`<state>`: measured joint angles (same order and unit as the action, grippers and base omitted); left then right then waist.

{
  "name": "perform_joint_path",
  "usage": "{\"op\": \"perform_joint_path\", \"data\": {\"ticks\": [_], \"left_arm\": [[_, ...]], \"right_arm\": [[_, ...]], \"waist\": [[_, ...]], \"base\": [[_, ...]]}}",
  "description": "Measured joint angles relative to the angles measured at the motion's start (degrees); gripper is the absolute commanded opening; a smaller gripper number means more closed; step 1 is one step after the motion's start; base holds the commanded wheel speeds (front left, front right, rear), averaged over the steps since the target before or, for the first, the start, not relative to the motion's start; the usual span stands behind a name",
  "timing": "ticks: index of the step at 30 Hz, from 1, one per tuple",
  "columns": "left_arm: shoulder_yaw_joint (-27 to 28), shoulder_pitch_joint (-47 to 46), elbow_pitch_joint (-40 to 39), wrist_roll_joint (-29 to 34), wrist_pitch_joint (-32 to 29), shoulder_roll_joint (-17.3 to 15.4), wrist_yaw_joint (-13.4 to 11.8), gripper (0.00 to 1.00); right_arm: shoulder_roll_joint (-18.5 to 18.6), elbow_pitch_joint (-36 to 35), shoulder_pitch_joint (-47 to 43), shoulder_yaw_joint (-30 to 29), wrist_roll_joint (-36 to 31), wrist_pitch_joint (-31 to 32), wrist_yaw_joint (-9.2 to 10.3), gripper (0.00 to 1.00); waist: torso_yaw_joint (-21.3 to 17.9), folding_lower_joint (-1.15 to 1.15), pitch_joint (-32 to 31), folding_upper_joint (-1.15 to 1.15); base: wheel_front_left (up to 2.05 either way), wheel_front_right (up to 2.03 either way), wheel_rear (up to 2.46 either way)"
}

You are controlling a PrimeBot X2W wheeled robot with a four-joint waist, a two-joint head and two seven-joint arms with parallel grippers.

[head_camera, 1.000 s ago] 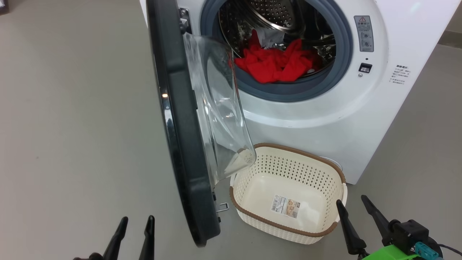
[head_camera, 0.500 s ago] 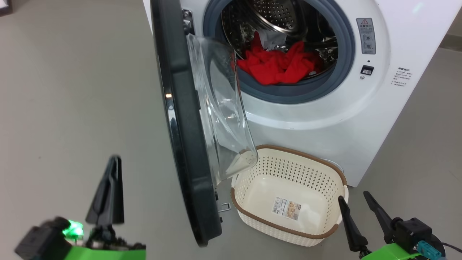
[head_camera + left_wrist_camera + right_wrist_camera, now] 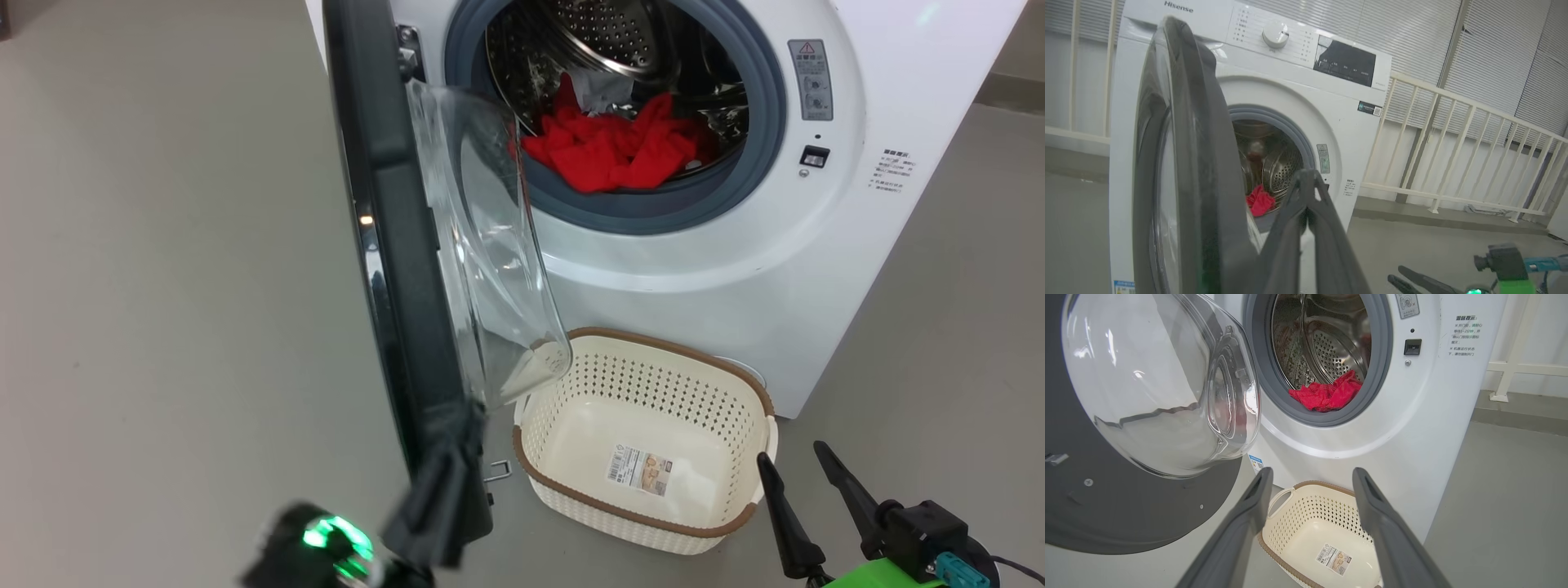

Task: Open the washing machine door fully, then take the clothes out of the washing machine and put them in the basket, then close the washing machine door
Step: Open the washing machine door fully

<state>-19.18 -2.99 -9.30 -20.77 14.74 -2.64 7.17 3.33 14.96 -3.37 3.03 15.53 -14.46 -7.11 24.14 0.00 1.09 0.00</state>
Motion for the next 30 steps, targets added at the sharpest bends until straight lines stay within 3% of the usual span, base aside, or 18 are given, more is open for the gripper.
{"op": "perform_joint_path", "data": {"ticks": [5, 9, 19, 25, 30], "left_arm": [[-4.4, 1.0, 9.0, -2.2, 0.0, -0.1, 0.0, 0.0], [-4.5, 1.6, 15.2, -7.0, 0.0, -0.2, 0.0, 0.0], [-2.7, 0.2, 18.6, -8.6, 0.0, 0.0, 0.5, 0.0], [1.8, 0.9, 18.7, -8.3, -0.1, 0.6, 0.9, 0.0], [8.8, 2.2, 17.4, -7.3, -0.1, 0.4, -0.7, 0.0]], "right_arm": [[0.0, 0.0, 0.0, 0.3, 0.0, 0.0, 0.0, 1.0], [0.0, 0.0, 0.0, 0.9, 0.0, 0.0, 0.0, 1.0], [0.1, -0.1, 0.1, 0.9, 0.0, 0.0, 0.0, 1.0], [0.1, -0.3, 0.1, 0.9, 0.0, 0.0, 0.0, 1.0], [0.1, -0.5, 0.1, 1.0, 0.0, 0.0, 0.0, 1.0]], "waist": [[-0.3, 0.0, 0.4, 0.0], [-0.7, 0.0, 0.7, 0.0], [-0.6, 0.0, 1.1, 0.0], [-0.4, 0.0, 0.9, 0.0], [-0.1, 0.0, 0.9, 0.0]], "base": [[0.0, 0.0, 0.0], [0.0, 0.0, 0.0], [0.0, 0.0, 0.0], [0.0, 0.0, 0.0], [0.0, 0.0, 0.0]]}}
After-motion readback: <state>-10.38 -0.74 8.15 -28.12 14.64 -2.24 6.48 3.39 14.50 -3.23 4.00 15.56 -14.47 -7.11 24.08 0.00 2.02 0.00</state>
